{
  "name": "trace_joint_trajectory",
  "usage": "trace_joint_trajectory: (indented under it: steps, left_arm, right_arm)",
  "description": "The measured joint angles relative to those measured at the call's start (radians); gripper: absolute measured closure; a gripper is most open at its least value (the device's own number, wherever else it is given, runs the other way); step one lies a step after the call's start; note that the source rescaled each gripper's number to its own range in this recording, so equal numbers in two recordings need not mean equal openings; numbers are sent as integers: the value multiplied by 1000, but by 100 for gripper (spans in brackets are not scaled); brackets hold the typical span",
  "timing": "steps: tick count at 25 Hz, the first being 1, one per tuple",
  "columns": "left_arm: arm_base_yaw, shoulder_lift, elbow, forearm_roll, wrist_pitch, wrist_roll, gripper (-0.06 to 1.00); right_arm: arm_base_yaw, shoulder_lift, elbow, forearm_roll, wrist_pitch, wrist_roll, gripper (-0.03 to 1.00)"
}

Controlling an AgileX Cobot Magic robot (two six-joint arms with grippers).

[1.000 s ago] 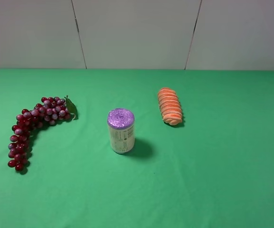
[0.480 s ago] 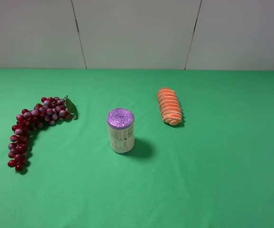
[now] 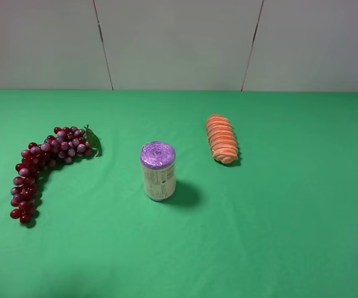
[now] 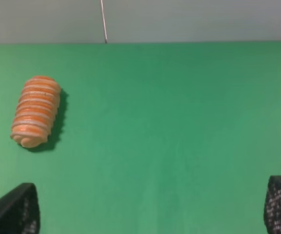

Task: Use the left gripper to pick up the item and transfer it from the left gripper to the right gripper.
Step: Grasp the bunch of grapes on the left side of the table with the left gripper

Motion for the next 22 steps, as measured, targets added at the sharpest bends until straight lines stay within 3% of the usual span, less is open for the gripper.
trace_joint_trajectory:
  steps: [8,16,22]
  left_arm:
    - [-22,225,0,-32,-96,0,-6]
    - [-122,460,0,-43,-243,-12,-6]
    - [-125,641,0,-47,-327,-62,-6]
  right_arm:
    - [0,0,0,0,0,0,-3]
    - [0,0,0,0,0,0,-3]
    - [0,0,0,0,0,0,-3]
